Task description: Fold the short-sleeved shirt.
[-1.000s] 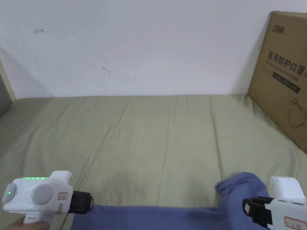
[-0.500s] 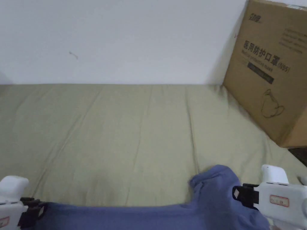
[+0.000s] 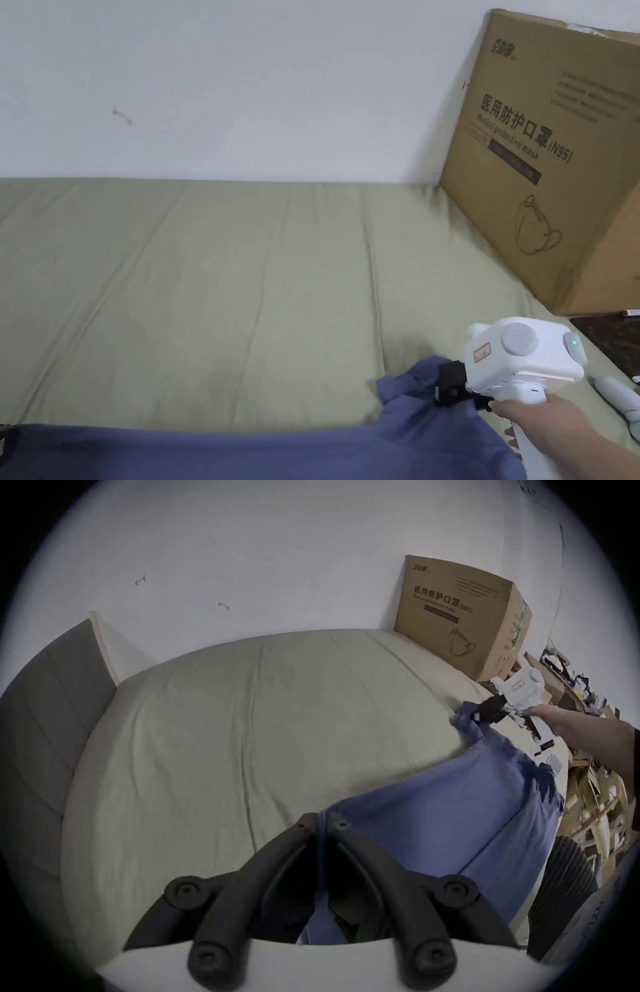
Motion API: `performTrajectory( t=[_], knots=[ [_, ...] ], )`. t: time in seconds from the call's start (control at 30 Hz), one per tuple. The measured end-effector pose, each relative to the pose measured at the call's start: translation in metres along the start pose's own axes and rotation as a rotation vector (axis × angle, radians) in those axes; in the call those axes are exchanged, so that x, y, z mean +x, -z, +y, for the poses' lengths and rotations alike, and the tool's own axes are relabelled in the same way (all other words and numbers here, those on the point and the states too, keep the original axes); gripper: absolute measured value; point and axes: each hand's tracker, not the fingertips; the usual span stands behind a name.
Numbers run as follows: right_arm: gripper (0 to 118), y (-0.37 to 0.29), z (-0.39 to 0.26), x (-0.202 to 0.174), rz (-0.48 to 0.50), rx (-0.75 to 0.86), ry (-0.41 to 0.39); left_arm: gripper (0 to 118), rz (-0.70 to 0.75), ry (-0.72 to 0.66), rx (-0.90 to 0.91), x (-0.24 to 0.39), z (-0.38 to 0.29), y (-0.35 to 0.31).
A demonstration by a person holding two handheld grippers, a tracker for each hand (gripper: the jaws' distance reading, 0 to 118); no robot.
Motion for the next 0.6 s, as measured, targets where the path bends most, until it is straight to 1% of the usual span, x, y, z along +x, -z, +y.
performTrajectory(
  t=[0.03, 0.07, 0.1, 0.17, 0.2, 0.23, 0.3, 0.37, 0.43, 0.53, 0.6],
  knots=[
    [42, -0.006, -0.001, -0.001, 0.031, 0.032, -0.041, 4, 0.001, -0.006, -0.005, -0.002, -0.001, 0.001],
    [24, -0.015, 0.000, 0.000, 0.107, 0.060, -0.037, 4, -0.004, -0.021, -0.009, -0.007, -0.003, 0.004],
    [1, -0.034, -0.006, -0.004, 0.156, 0.088, -0.019, 4, -0.011, -0.039, -0.013, -0.008, -0.004, 0.006],
    [1, -0.060, -0.010, -0.006, 0.118, 0.186, 0.006, 4, 0.000, -0.058, -0.018, -0.009, -0.006, 0.010],
    [1, -0.071, -0.009, -0.003, 0.151, 0.211, 0.024, 4, 0.009, -0.065, -0.012, -0.008, -0.007, 0.010],
    [1, -0.080, -0.006, 0.002, 0.161, 0.239, 0.031, 4, 0.019, -0.075, -0.007, -0.009, -0.006, 0.011],
    [1, -0.105, -0.002, 0.003, 0.139, 0.318, 0.027, 4, 0.033, -0.117, 0.014, -0.012, -0.005, 0.010],
    [1, -0.127, 0.001, 0.002, 0.152, 0.397, 0.018, 4, 0.044, -0.157, 0.051, -0.015, -0.003, 0.007],
    [1, -0.146, 0.005, 0.002, 0.144, 0.456, 0.021, 4, 0.043, -0.180, 0.094, -0.018, 0.003, 0.001],
    [1, -0.173, -0.001, -0.001, 0.153, 0.482, 0.031, 4, 0.029, -0.195, 0.120, -0.018, 0.010, -0.010],
    [1, -0.184, -0.015, 0.000, 0.152, 0.488, 0.033, 4, 0.015, -0.180, 0.122, -0.017, 0.011, -0.017]
  ],
)
